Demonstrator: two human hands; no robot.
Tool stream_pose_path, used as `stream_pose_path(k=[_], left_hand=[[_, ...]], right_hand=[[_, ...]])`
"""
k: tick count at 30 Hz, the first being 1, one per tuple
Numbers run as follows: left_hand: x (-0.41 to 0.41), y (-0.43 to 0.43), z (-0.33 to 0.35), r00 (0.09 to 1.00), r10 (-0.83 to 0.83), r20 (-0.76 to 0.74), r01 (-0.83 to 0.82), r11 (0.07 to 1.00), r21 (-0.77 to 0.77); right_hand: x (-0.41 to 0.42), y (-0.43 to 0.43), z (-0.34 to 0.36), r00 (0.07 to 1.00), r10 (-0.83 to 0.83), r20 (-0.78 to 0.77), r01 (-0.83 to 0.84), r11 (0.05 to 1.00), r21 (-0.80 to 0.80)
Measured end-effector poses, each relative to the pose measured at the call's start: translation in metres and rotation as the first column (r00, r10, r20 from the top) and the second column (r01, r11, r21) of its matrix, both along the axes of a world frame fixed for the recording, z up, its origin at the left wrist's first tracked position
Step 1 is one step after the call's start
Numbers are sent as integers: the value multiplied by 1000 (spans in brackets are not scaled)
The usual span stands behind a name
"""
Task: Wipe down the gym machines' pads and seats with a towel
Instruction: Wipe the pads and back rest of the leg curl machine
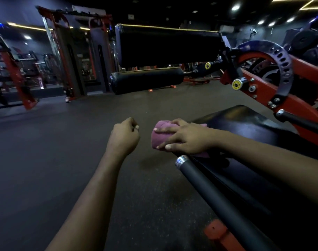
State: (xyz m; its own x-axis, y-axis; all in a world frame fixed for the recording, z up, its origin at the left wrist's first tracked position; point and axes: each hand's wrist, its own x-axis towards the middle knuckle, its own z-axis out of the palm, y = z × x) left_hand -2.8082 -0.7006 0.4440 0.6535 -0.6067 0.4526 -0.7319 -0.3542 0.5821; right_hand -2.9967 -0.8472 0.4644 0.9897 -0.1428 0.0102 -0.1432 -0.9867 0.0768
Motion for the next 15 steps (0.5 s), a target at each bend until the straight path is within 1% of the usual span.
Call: stream_pose_path(k=[3,5,6,9,10,12,15], left_hand=[[-3,-3,2,1000,-1,16,1,1000,-5],[-9,-6,0,1000,-2,20,2,1000,-4],[-12,-7,-2,1000,-3,15,3,1000,-5],[-18,-13,-3,1000,-5,-7,5,1000,-12],[-19,-15,-3,1000,-11,-9,11,1000,-11],[-19,-18,-2,1000,-28,0,28,1000,-2],[-18,-21,1,999,-50,14,50,999,-4]], right_hand=[[44,7,10,999,0,-45,-4,997,-82],[61,12,14,997,-32,-76,23,993,-115],[62,12,14,997,-37,-75,27,992,-126],[43,8,4,1000,18,-1,-18,990,-140],[31,6,1,999,36,20,-33,993,-116],[5,1,-3,997,52,62,-50,999,-20],[-33,-4,-6,996,12,86,-20,995,100]])
